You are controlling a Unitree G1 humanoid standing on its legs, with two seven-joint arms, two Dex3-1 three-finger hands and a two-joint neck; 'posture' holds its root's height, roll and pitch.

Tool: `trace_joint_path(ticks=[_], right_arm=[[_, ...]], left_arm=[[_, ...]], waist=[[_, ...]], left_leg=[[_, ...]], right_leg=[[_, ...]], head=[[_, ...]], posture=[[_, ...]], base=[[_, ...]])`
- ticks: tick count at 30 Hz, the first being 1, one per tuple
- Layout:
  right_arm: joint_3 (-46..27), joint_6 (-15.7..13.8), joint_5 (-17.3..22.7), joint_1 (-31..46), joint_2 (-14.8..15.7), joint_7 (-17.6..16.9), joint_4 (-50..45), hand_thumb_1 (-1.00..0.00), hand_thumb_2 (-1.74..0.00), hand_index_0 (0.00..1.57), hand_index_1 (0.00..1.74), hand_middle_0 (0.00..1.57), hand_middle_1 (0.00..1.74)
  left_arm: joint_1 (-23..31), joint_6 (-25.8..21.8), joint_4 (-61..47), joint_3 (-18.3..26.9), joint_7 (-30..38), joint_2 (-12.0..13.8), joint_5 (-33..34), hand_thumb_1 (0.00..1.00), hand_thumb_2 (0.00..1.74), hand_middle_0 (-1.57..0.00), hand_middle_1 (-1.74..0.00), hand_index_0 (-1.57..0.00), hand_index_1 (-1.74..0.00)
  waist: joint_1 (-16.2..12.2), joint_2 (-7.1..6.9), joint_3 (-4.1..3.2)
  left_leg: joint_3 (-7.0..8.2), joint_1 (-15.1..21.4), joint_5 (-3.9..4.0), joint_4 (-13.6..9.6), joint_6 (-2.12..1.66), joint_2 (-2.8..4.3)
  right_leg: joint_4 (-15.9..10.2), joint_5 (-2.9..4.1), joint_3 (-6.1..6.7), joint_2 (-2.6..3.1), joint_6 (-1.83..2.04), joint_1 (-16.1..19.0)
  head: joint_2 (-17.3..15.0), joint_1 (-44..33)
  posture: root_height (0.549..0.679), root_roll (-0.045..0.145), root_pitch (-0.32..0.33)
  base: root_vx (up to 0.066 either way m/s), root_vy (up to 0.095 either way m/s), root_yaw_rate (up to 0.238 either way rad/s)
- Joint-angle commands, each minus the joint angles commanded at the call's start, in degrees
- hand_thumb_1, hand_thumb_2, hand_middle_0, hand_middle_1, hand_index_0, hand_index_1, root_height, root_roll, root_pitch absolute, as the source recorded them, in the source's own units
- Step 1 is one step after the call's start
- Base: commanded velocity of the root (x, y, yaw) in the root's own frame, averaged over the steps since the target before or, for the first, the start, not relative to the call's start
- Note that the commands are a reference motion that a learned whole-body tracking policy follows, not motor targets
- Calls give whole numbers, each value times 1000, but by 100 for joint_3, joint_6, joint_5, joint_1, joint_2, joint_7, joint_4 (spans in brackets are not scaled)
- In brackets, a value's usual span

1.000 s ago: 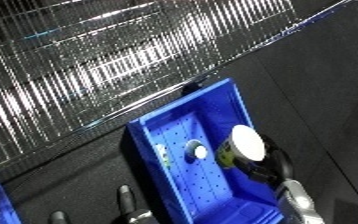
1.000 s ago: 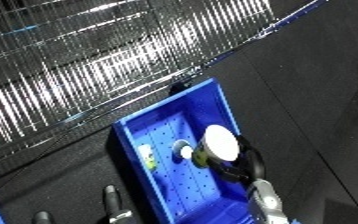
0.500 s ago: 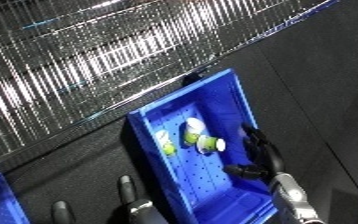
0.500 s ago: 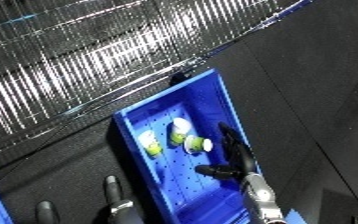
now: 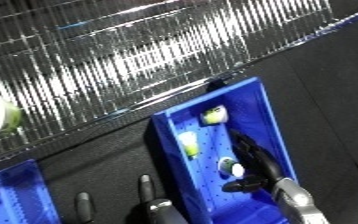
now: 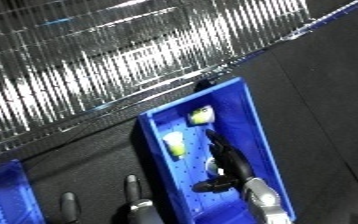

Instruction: Pick up the object and place it into the box

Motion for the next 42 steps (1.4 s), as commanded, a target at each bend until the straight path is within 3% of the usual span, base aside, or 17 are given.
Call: trace_joint_path(ticks=[6,10,17,23,25,30,36,42], right_arm=[[196,271,-222,-76,113,-59,-134,0,0,0,0,0,0],[275,397,-365,-79,184,-203,-156,0,0,0,0,0,0],[396,494,-240,-64,283,-493,-150,0,0,0,0,0,0],[491,479,-190,86,377,-588,-228,0,0,0,0,0,0],[535,466,-176,92,401,-589,-211,0,0,0,0,0,0],[614,465,-143,49,459,-573,-111,0,0,0,0,0,0],[643,409,-92,35,529,-529,42,0,0,0,0,0,0],[565,336,86,124,492,-505,74,0,0,0,0,0,0]], left_arm=[[-165,119,109,65,-260,80,-62,0,0,0,0,0,0],[-211,86,114,7,-410,90,-1,0,0,0,0,0,0],[-256,-301,74,-60,-108,139,198,0,0,0,0,0,0],[-188,-315,-47,0,-220,202,230,0,0,0,0,0,0],[-157,-350,-71,9,-253,208,222,0,0,0,0,0,0],[-130,-554,-168,19,-225,235,180,0,0,0,0,0,0],[-143,-855,-591,-36,-143,282,191,0,0,0,0,0,0],[27,-1021,-1880,-423,-819,452,293,0,0,0,0,0,0]], waist=[[108,-32,-65],[191,-34,-80],[357,-51,-94],[473,-92,-74],[508,-109,-63],[580,-155,-40],[696,-215,27],[855,-229,86]], left_leg=[[-73,-34,149,-112,-22,43],[-133,-80,204,-129,-25,45],[-202,-198,172,31,-18,-13],[-253,-311,98,226,24,-40],[-253,-356,77,282,42,-34],[-266,-429,57,348,48,-16],[-311,-470,55,361,38,-4],[-392,-509,63,286,22,-6]], right_leg=[[63,-62,-69,-6,24,-8],[97,-63,-137,-61,54,-15],[92,-31,-229,-134,84,-8],[145,-29,-292,-178,97,-35],[172,-32,-315,-182,98,-55],[235,-50,-352,-178,98,-88],[330,-72,-416,-221,110,-110],[331,-52,-534,-289,145,-113]], head=[[271,-1143],[455,-1608],[735,-2588],[1516,-3250],[1618,-3361],[1646,-3530],[1399,-3499],[1161,-3072]], posture=[[650,62,43],[650,59,44],[650,58,41],[648,52,39],[648,49,40],[646,43,42],[645,38,40],[645,34,47]], base=[[20,-14,133],[12,-18,223],[14,-32,267],[24,-12,122],[-7,4,25],[-10,6,13],[-9,0,70],[-8,-22,129]])
